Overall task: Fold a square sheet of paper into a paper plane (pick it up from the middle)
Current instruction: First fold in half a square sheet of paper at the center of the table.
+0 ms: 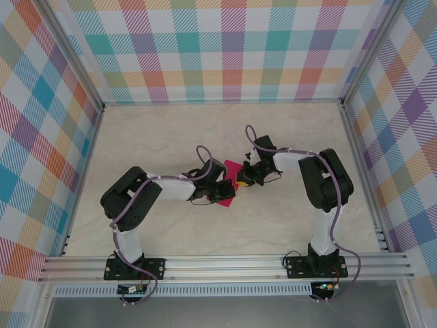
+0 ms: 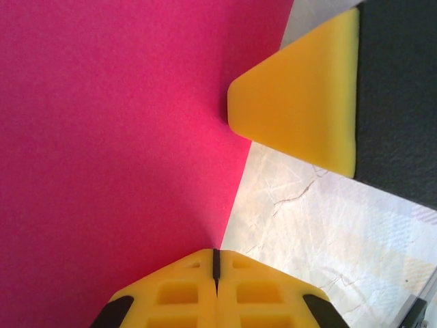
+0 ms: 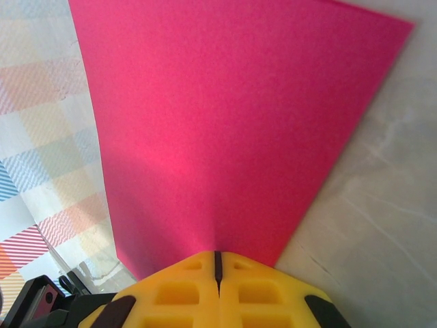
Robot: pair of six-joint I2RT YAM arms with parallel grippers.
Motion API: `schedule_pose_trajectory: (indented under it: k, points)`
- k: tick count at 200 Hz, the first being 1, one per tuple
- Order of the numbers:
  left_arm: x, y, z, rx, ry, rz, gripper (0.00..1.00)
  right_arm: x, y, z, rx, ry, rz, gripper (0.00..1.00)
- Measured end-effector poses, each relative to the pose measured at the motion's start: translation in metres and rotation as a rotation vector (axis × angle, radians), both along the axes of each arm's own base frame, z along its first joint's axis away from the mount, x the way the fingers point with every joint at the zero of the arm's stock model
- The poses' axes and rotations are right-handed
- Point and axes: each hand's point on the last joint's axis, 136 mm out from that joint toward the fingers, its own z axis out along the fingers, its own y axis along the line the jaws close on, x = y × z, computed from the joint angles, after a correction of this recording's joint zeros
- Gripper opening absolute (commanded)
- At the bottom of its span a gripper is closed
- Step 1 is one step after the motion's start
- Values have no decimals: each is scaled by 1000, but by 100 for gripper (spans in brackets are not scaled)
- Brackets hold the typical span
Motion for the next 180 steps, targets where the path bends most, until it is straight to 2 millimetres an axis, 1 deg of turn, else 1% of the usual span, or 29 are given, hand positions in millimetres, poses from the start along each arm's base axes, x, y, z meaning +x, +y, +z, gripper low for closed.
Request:
schedule_pose_trajectory:
  k: [39, 123, 180]
  points:
    - [-3, 0, 0, -2, -12, -35, 0, 0, 0, 0, -8, 14, 0, 3]
    - [-19, 5, 0, 2, 9, -95, 0, 0, 0, -1, -25, 43, -1, 3]
    - [-33, 13, -1, 21, 32, -115, 0, 0, 0, -1, -27, 49, 0, 3]
